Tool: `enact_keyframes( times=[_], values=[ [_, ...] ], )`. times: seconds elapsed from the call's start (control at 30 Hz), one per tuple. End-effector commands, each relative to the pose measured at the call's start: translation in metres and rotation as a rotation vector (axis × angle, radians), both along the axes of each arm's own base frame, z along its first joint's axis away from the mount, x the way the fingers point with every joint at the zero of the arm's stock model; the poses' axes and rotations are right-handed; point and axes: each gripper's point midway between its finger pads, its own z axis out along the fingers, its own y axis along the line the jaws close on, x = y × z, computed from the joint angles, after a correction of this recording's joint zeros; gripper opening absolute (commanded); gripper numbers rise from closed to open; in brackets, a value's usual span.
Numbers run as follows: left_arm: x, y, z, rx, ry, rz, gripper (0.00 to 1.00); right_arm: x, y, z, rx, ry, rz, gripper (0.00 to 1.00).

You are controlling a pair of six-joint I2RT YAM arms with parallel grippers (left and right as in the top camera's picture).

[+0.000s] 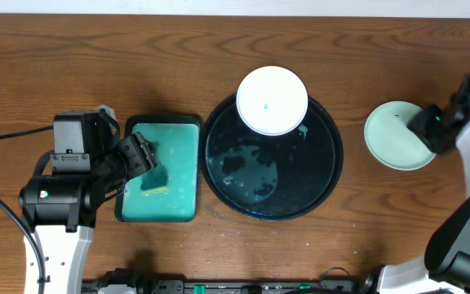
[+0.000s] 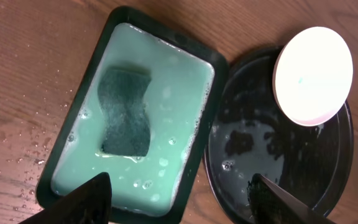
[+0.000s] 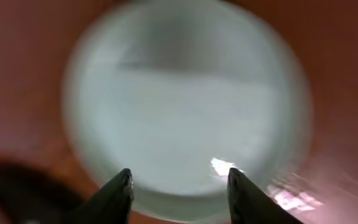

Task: Clean dirty plates on tray and stack at the side
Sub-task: 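Drag the white plate to the black tray center with the right gripper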

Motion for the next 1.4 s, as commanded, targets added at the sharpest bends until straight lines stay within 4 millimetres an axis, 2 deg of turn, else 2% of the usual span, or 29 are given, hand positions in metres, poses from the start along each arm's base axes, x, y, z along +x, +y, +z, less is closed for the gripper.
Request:
enact_keyframes(
  times=[0.0,0.1,0.17,0.23,0.3,0.4,0.5,0.53,0.63,0.67,0.7,0.83,0.93,1.07,1.13,1.23,1.27,1.37],
  values=[
    [0.002,0.000,0.006,0.000,-0.019,-0.012,0.71,0.035,0.095,0.026,0.131,-0.179,0.388,0.50],
    [0.001,0.000,0.006,0.000,-0.013,-0.012,0.71,0.049,0.142,0.027,0.035,-0.219,0.597,0.53],
    [-0.001,0.000,0.004,0.000,-0.005,-0.012,0.71,0.056,0.163,0.022,-0.064,-0.216,0.680,0.58],
    [-0.003,0.000,0.003,0.000,0.005,-0.012,0.71,0.063,0.178,0.010,-0.198,-0.183,0.718,0.63],
    [-0.006,0.000,0.001,0.002,0.019,-0.015,0.71,0.067,0.189,-0.003,-0.290,-0.151,0.736,0.63],
    [-0.010,0.000,-0.001,0.010,0.038,-0.028,0.71,0.070,0.215,-0.031,-0.336,-0.122,0.816,0.63],
    [-0.013,0.000,-0.003,0.015,0.050,-0.034,0.71,0.072,0.234,-0.059,-0.330,-0.099,0.859,0.55],
    [-0.013,0.001,-0.004,0.024,0.052,-0.033,0.71,0.072,0.237,-0.066,-0.329,-0.092,0.868,0.45],
    [-0.014,0.018,-0.007,0.111,0.063,0.017,0.71,0.069,0.243,-0.075,-0.319,-0.075,0.867,0.08],
    [-0.014,0.024,-0.008,0.139,0.069,0.033,0.71,0.067,0.243,-0.074,-0.313,-0.071,0.858,0.02],
    [-0.014,0.031,-0.009,0.175,0.077,0.054,0.71,0.066,0.244,-0.071,-0.301,-0.070,0.844,0.01],
    [-0.012,0.045,-0.016,0.247,0.113,0.092,0.71,0.053,0.243,-0.053,-0.256,-0.055,0.800,0.01],
    [-0.007,0.045,-0.028,0.250,0.165,0.086,0.71,0.030,0.249,-0.035,-0.186,-0.027,0.829,0.01],
    [-0.002,0.042,-0.049,0.236,0.251,0.067,0.68,0.000,0.252,-0.026,-0.122,0.049,0.861,0.01],
    [0.000,0.036,-0.057,0.207,0.283,0.048,0.65,-0.007,0.247,-0.026,-0.132,0.078,0.861,0.01],
    [0.002,0.032,-0.064,0.188,0.307,0.037,0.66,-0.012,0.242,-0.025,-0.135,0.101,0.852,0.20],
    [0.002,0.032,-0.064,0.187,0.308,0.036,0.66,-0.017,0.240,-0.026,-0.119,0.120,0.850,0.31],
    [0.001,0.032,-0.063,0.188,0.303,0.036,0.66,-0.045,0.227,-0.031,-0.064,0.260,0.733,0.38]
  ],
)
